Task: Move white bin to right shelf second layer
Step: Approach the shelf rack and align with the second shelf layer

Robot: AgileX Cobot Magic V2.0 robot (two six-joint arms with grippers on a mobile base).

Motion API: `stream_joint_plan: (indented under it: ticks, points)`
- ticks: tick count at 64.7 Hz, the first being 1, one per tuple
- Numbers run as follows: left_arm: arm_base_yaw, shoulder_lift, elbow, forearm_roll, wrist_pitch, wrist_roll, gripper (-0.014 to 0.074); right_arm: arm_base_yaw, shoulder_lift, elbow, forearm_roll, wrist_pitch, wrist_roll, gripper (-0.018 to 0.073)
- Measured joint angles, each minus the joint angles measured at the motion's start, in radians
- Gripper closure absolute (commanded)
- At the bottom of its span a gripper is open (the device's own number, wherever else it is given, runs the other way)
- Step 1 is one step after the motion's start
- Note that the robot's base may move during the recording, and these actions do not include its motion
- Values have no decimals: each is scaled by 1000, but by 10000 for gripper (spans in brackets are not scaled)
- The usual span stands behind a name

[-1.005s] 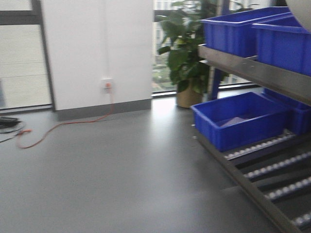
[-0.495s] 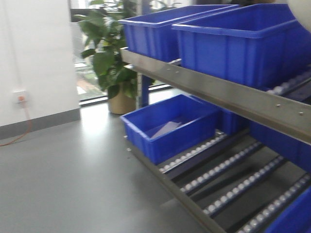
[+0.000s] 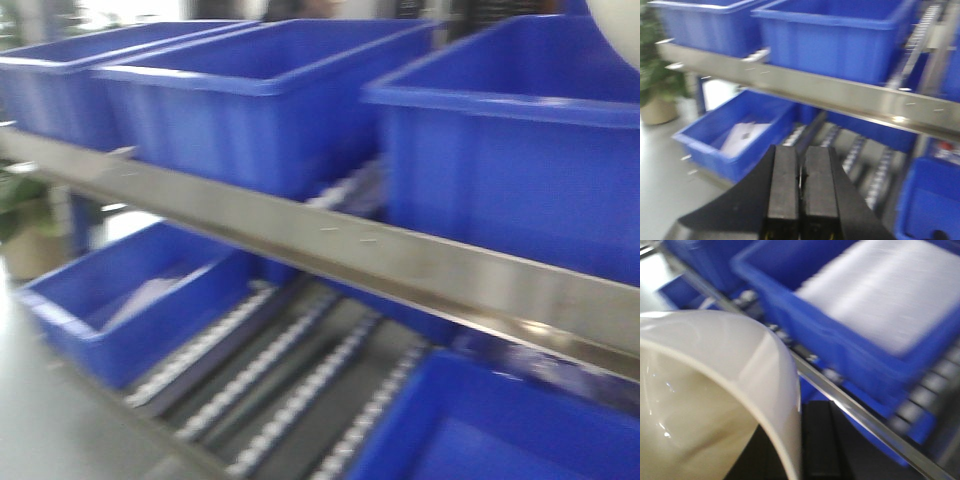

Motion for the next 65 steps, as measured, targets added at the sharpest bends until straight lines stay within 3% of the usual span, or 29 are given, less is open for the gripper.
stream_joint_plan:
  ticks: [65]
  points:
    - [0, 0, 0, 0, 0, 0, 512, 0, 0, 0, 0, 5, 0, 501]
